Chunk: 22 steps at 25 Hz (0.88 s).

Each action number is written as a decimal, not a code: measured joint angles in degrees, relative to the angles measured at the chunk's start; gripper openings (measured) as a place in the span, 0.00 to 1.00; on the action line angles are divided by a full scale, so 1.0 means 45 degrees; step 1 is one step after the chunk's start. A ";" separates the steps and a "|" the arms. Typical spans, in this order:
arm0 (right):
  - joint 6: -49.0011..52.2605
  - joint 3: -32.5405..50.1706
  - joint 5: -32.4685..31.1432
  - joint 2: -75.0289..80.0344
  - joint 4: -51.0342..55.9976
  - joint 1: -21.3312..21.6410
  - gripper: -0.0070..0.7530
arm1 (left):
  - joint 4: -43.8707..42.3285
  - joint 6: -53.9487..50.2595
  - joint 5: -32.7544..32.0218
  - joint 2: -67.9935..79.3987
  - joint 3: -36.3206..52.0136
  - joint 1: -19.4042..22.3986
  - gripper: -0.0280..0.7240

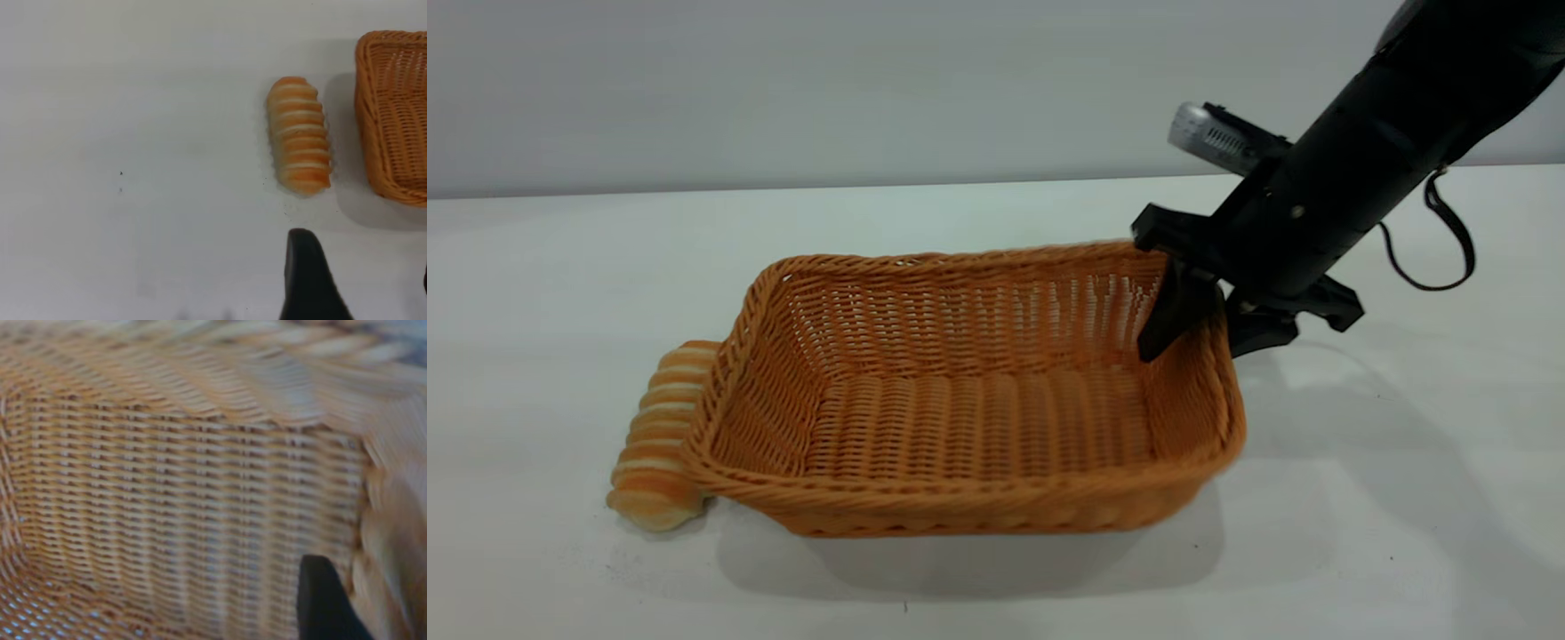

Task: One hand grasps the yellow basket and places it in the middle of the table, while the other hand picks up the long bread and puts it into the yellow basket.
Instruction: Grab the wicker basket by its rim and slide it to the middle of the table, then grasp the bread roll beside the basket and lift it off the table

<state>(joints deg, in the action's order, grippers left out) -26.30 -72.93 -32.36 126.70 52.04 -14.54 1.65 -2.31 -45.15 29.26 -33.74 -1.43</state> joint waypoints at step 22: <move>0.1654 -0.0797 -0.6320 -0.3367 -0.7834 0.4063 0.56 | 0.0042 -0.0329 0.0596 0.1719 0.0000 0.0000 0.66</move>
<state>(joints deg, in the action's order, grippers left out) -18.85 -76.52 -60.80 111.55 16.79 3.75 1.84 -3.79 -42.47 37.00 -33.74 -1.43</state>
